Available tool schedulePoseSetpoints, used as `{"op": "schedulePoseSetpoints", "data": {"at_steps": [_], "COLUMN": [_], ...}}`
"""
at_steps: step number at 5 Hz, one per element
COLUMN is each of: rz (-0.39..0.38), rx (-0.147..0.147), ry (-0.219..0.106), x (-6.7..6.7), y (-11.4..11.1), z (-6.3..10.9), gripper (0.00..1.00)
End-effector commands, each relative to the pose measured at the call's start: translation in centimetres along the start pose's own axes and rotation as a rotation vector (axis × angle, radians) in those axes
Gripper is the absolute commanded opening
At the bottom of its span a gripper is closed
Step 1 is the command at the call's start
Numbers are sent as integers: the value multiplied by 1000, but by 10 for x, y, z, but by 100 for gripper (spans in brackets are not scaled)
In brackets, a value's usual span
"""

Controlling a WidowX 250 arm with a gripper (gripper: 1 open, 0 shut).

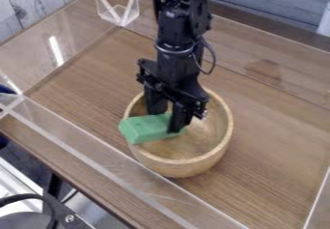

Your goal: Remove the green block from inside the brown bowl and put it on the table

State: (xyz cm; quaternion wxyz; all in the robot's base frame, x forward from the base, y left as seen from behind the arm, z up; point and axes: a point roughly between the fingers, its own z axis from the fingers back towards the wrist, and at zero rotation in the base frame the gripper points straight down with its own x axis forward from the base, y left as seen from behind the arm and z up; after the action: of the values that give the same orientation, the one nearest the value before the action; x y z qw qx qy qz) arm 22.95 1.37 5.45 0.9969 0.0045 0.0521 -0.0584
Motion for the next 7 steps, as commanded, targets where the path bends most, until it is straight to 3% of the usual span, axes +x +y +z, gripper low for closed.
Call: {"op": "schedulePoseSetpoints", "data": {"at_steps": [1,7], "rz": [13,29], "rx": [9,0], "ry": [-83,-101], "x": [11,12], "y": [5,6], "z": [23,37], "gripper": [0,0]}}
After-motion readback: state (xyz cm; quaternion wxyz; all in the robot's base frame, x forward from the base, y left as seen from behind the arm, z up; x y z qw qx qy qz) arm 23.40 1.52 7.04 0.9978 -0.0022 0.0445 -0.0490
